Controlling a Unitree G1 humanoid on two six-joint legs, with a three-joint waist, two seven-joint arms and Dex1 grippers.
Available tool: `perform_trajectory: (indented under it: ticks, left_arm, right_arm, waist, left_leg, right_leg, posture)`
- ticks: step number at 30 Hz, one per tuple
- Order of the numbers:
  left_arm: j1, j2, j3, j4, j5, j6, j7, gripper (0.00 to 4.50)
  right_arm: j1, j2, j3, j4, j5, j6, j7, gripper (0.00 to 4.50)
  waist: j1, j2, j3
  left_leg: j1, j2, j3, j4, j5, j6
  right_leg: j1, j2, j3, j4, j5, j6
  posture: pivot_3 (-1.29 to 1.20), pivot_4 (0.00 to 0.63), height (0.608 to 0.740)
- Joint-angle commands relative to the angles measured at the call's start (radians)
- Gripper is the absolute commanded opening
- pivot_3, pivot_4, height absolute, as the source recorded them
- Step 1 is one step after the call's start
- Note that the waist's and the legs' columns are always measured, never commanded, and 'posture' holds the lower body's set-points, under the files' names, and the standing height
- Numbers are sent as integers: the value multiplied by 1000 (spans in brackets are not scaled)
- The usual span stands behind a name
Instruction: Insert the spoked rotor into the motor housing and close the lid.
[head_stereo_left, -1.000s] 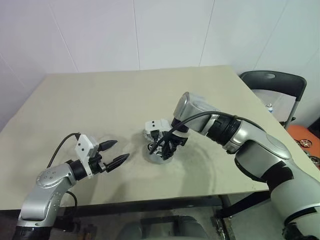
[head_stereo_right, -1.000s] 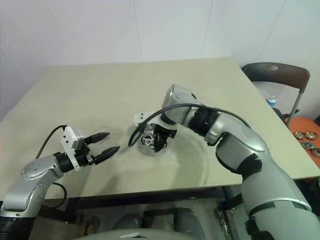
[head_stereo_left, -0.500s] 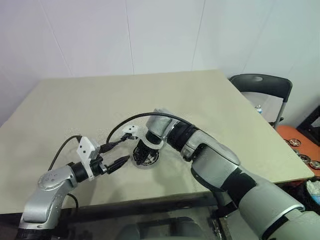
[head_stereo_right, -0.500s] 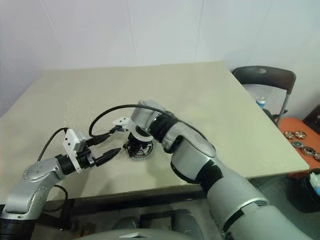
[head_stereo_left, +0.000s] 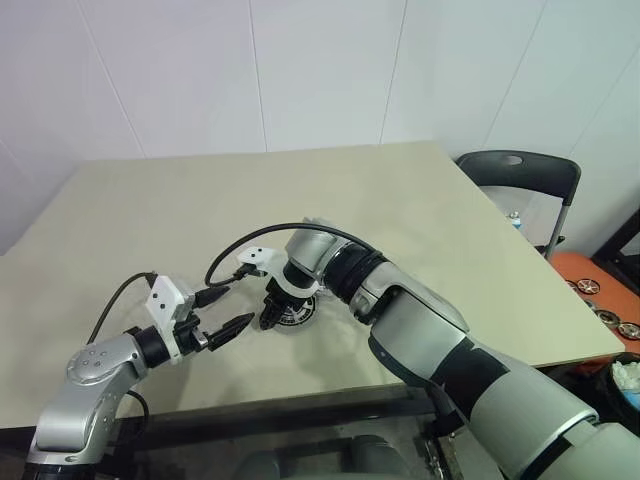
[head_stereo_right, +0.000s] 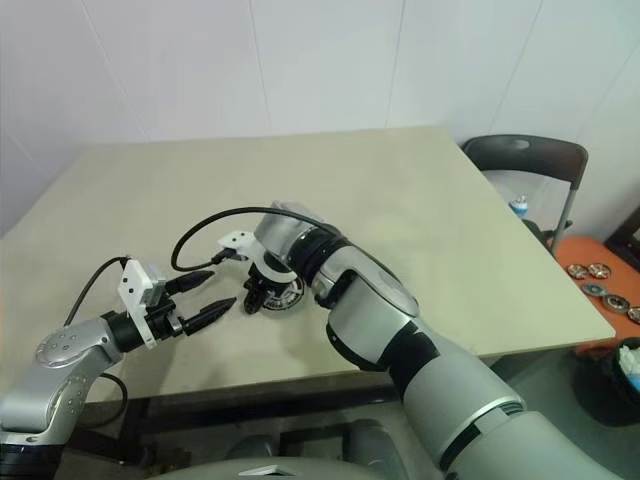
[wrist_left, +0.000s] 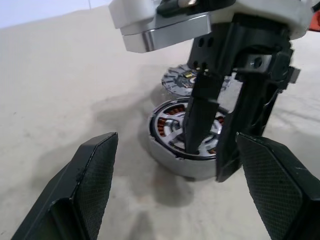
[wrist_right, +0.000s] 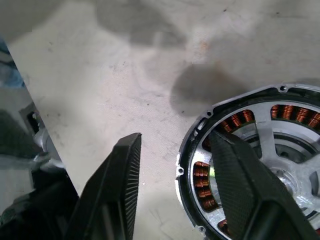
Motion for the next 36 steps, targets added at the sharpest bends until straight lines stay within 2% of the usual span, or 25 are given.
perform_trajectory:
  ticks: [1,4,7,10,16,18,21,25,30,36]
  left_arm:
    - [-22,13,21,-17,-18,-9,-7,4016]
    - [-29,15,22,-11,-19,-9,-12,4016]
    - [-30,16,23,-8,-20,-10,-15,4016]
    - [-28,17,23,-7,-19,-11,-17,4016]
    - [-46,20,16,3,-16,-7,-17,4016]
    - [-47,22,16,3,-17,-6,-19,4016]
    - [-47,24,16,4,-17,-5,-20,4016]
    - [-50,22,9,-4,-20,2,-18,4016]
    - [-51,28,15,-2,-23,5,-22,4016]
    - [-44,27,15,-8,-23,2,-20,4016]
  right_arm:
    - [-56,-64,33,-143,21,-5,131,2132]
    - [-61,-142,59,-262,41,-16,220,2132]
    - [-65,-219,54,-384,79,-19,293,2132]
    - [-48,-295,76,-514,112,-19,348,2132]
    - [-3,-356,107,-621,127,-39,333,2132]
    - [27,-401,126,-662,76,-174,301,2132]
    - [107,-489,150,-717,-9,-481,263,2132]
    - [168,-517,174,-656,-113,-783,212,2132]
    - [195,-526,170,-622,-157,-915,267,2132]
    - [215,-508,167,-559,-224,-1063,260,2132]
  waist:
    - [-1,-2,-1]
    - [0,-4,-3]
    - [-2,-4,-3]
    - [0,-3,-2]
    - [2,-3,-2]
    - [4,-3,-2]
    - [13,-4,-3]
    - [17,-3,-2]
    - [25,-3,-2]
    - [28,-3,-2]
  left_leg:
    - [-5,-1,1,0,0,0]
    - [-19,-1,0,1,0,-1]
    - [-22,-1,1,-1,-2,-4]
    - [-24,0,1,-2,-3,-4]
    - [-19,0,1,-1,-3,-4]
    - [-16,0,1,-1,-3,-4]
    - [-16,0,1,0,-3,-4]
    - [-15,0,2,0,-3,-4]
    - [-14,1,3,-1,-3,-4]
    - [-14,1,3,0,-3,-4]
  right_leg:
    - [-6,-1,1,1,1,1]
    - [-20,-4,1,1,2,1]
    - [-24,-4,1,1,2,1]
    - [-26,-4,1,0,2,1]
    - [-21,-3,0,1,2,1]
    - [-18,-3,-1,0,2,1]
    - [-16,-3,-1,0,2,1]
    - [-16,-3,0,0,2,1]
    - [-17,-2,0,1,2,1]
    - [-15,-2,0,0,2,1]
  posture:
    - [0,0,740]
    - [0,0,740]
    - [0,0,740]
    - [0,0,740]
    - [0,0,740]
    - [0,0,740]
    - [0,0,740]
    - [0,0,740]
    - [0,0,740]
    - [0,0,740]
